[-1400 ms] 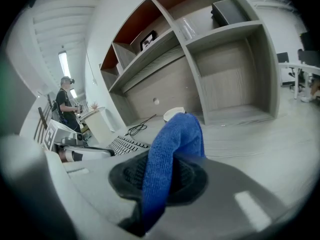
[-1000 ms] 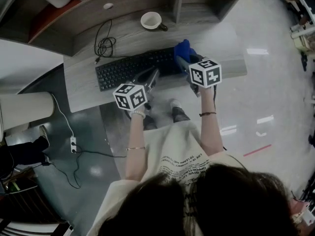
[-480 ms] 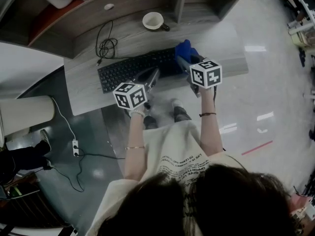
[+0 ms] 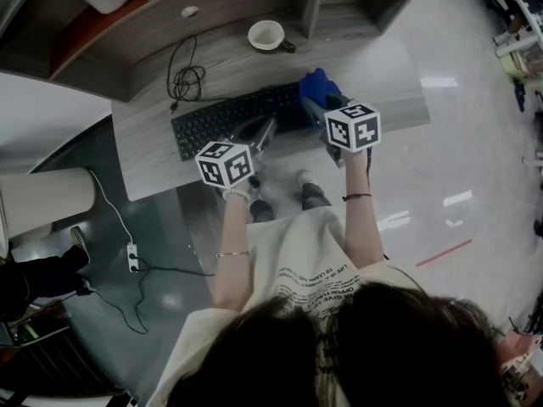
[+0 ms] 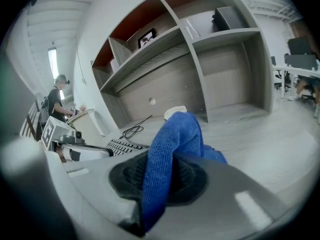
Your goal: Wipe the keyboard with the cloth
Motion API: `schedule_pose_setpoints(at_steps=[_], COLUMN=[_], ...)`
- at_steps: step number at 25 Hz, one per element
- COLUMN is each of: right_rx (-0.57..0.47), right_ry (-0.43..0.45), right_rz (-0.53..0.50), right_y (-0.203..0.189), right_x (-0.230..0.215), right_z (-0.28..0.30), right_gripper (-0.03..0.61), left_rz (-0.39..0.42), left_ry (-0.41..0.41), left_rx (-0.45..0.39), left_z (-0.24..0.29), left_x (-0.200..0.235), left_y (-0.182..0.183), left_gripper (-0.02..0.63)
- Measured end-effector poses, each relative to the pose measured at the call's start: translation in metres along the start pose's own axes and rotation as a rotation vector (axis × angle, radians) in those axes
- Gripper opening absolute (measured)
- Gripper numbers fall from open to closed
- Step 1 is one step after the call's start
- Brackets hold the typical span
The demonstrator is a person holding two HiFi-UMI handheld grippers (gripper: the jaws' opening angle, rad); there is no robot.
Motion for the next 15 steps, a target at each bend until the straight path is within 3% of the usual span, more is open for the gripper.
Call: schedule_pose_setpoints(at_steps=[15], right_rx=[-0.009], right_ry=[-0.002], right_rz=[0.006], right_y=[-0.002], right_x=[0.023], right_z=[0.013], right_gripper=[0.059], left_rz=[0.01], left_ry=[-0.011], left_rx=[0.01], left_z=[-0.02], left_x=[0.013], left_y=[0.001], left_gripper=[-0.003])
Point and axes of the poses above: the fingertips, and each gripper's own axes: z forward along the fingers, x to its left, y out of its top, the point moved 2 cm from there along -z, backward along the fingers, and after that the axes turned 2 degrees about x, right-handed, at the moved point
